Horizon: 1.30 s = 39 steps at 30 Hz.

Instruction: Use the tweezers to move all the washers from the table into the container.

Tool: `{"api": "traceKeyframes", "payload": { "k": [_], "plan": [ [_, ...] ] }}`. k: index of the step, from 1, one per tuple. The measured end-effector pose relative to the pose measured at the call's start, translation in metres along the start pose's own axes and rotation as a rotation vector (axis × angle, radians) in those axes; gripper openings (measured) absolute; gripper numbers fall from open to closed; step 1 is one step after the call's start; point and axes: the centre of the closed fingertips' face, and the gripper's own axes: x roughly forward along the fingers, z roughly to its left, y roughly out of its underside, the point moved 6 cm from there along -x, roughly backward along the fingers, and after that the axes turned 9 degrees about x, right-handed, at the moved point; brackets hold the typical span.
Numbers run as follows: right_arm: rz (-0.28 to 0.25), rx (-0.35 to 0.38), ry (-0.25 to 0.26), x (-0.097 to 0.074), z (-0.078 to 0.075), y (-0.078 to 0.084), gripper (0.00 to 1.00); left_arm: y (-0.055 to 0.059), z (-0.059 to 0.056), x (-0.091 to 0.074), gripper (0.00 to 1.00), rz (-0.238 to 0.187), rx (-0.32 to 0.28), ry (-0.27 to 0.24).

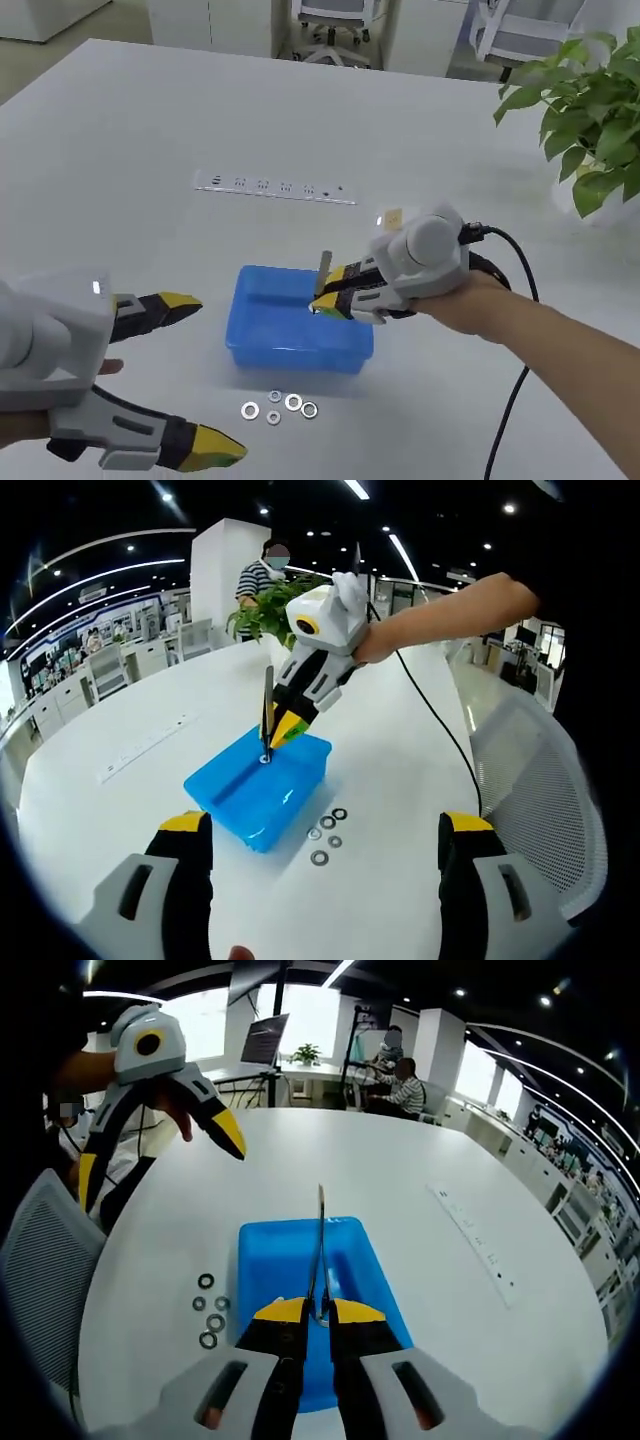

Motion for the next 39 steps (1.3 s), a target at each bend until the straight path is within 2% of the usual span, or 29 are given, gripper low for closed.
{"api": "traceKeyframes", "payload": {
  "k": [11,16,20,23,28,34,39],
  "plan": [
    [0.007,0.005,-0.019,0.01,-0.004,0.012,0.09,-0.004,0.014,0.015,0.98,-0.012,0.021,0.004],
    [0.02,0.0,-0.033,0.016,-0.002,0.017,0.09,-0.01,0.022,0.023,0.94,-0.025,0.029,0.007],
    [0.025,0.0,-0.045,0.018,-0.001,0.021,0.09,-0.016,0.031,0.031,0.86,-0.04,0.046,0.002],
    [0.034,-0.005,-0.059,0.02,0.001,0.024,0.09,-0.019,0.038,0.038,0.83,-0.036,0.056,-0.002],
    [0.047,-0.012,-0.077,0.022,0.003,0.027,0.09,-0.024,0.043,0.048,0.76,-0.036,0.074,0.015],
    [0.054,-0.019,-0.09,0.024,0.005,0.029,0.09,-0.027,0.05,0.059,0.62,-0.016,0.086,0.028],
    [0.056,-0.027,-0.1,0.025,0.006,0.03,0.09,-0.03,0.057,0.069,0.47,-0.014,0.094,0.041]
  ]
}}
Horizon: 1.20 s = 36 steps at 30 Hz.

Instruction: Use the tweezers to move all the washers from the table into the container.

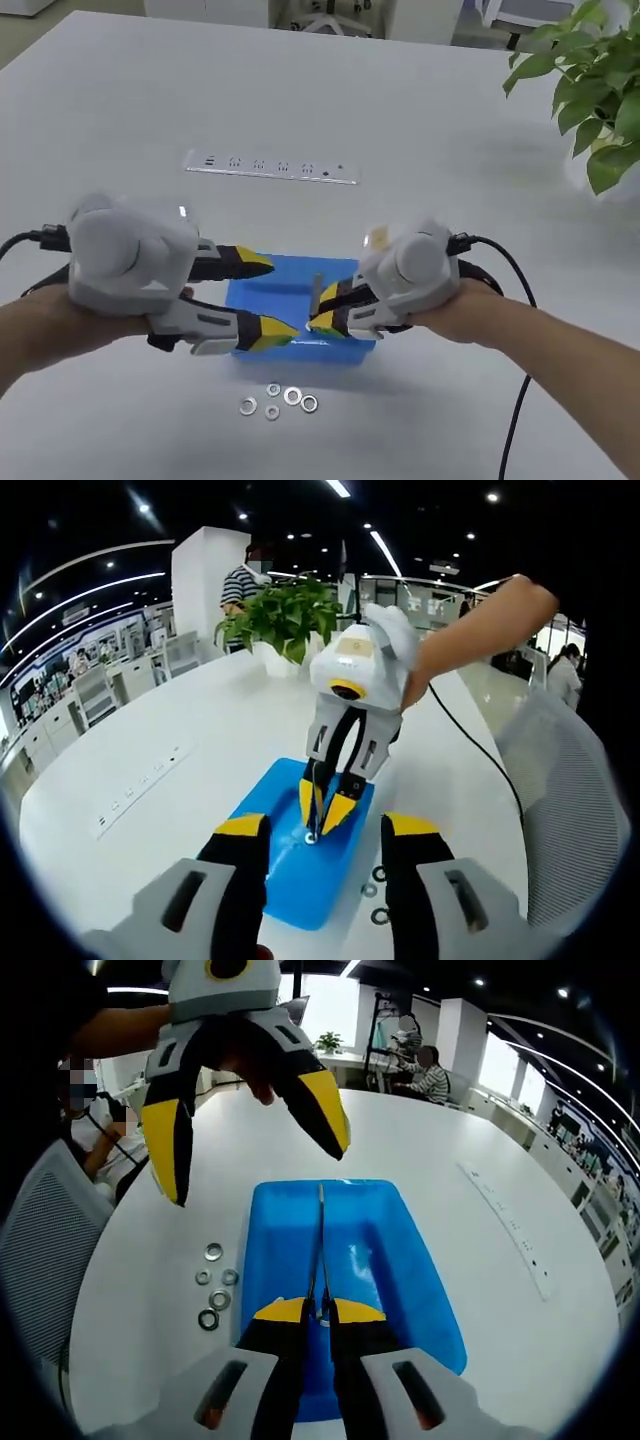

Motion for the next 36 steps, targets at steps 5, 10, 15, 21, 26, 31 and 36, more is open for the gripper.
{"api": "traceKeyframes", "payload": {
  "k": [5,10,15,21,26,31,36],
  "plan": [
    [0.001,-0.007,-0.005,0.0,0.0,0.0,0.09,-0.004,0.003,0.01,0.32,-0.004,0.038,0.025],
    [0.0,-0.013,-0.007,0.0,0.0,0.0,0.09,-0.006,0.005,0.018,0.25,-0.008,0.061,0.038],
    [0.002,-0.027,-0.011,0.0,0.0,0.0,0.09,-0.008,0.007,0.025,0.2,-0.005,0.089,0.048],
    [0.006,-0.045,-0.017,0.0,0.0,0.0,0.1,-0.013,0.009,0.029,0.14,-0.021,0.103,0.055],
    [0.007,-0.06,-0.021,0.0,0.0,0.0,0.1,-0.014,0.01,0.031,0.1,-0.02,0.108,0.068],
    [0.009,-0.073,-0.024,0.0,0.0,-0.001,0.1,-0.015,0.007,0.031,0.07,-0.018,0.13,0.081],
    [0.014,-0.077,-0.022,0.0,0.0,-0.001,0.11,-0.015,0.007,0.031,0.06,-0.019,0.155,0.085]
  ]
}}
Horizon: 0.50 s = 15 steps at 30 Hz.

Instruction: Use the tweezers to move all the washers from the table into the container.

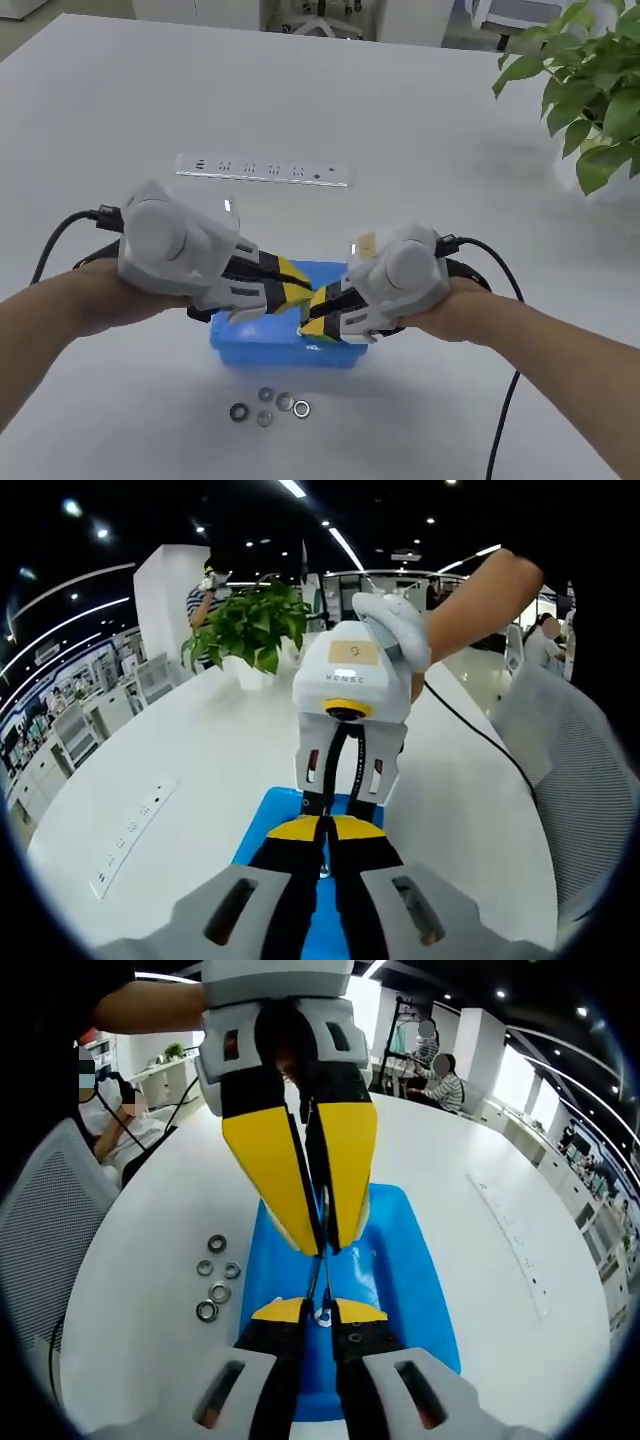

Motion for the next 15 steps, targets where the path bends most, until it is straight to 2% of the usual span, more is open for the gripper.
{"api": "traceKeyframes", "payload": {
  "k": [4,15],
  "plan": [
    [0.001,-0.004,0.009,-0.0006,-0.0007,-0.001,0.11,-0.001,0.0004,0.0005,0.06,-0.001,0.012,0.001],
    [-0.02,-0.002,0.019,-0.0076,0.0007,-0.0088,0.12,-0.0058,0.0028,-0.0058,0.06,-0.007,-0.006,-0.014]
  ]
}}
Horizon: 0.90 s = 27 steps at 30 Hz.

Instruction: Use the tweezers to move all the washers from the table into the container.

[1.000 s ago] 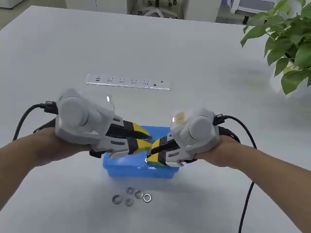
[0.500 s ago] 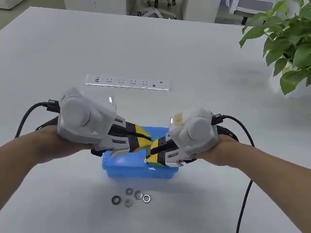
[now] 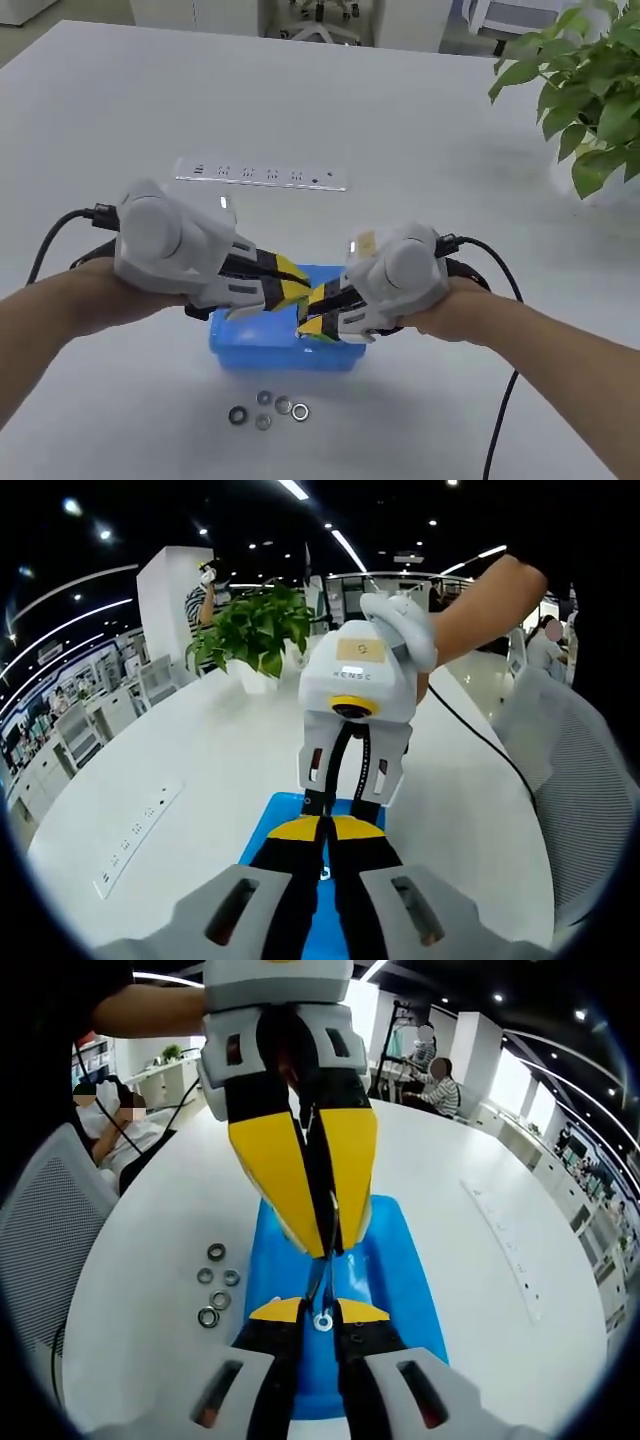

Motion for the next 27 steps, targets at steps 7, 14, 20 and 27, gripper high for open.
{"api": "traceKeyframes", "payload": {
  "k": [7,14,20,27],
  "plan": [
    [-0.016,0.005,0.015,-0.009,0.003,-0.006,0.18,-0.007,-0.002,-0.004,0.06,-0.002,-0.007,0.002],
    [-0.03,0.028,0.041,-0.021,0.009,-0.009,0.22,-0.014,-0.002,-0.01,0.06,-0.007,-0.017,-0.009],
    [-0.029,0.053,0.065,-0.032,0.013,-0.008,0.26,-0.02,-0.003,-0.016,0.06,-0.009,-0.022,-0.015],
    [-0.036,0.086,0.102,-0.048,0.02,-0.004,0.31,-0.028,-0.007,-0.023,0.06,-0.014,-0.029,-0.014]
  ]
}}
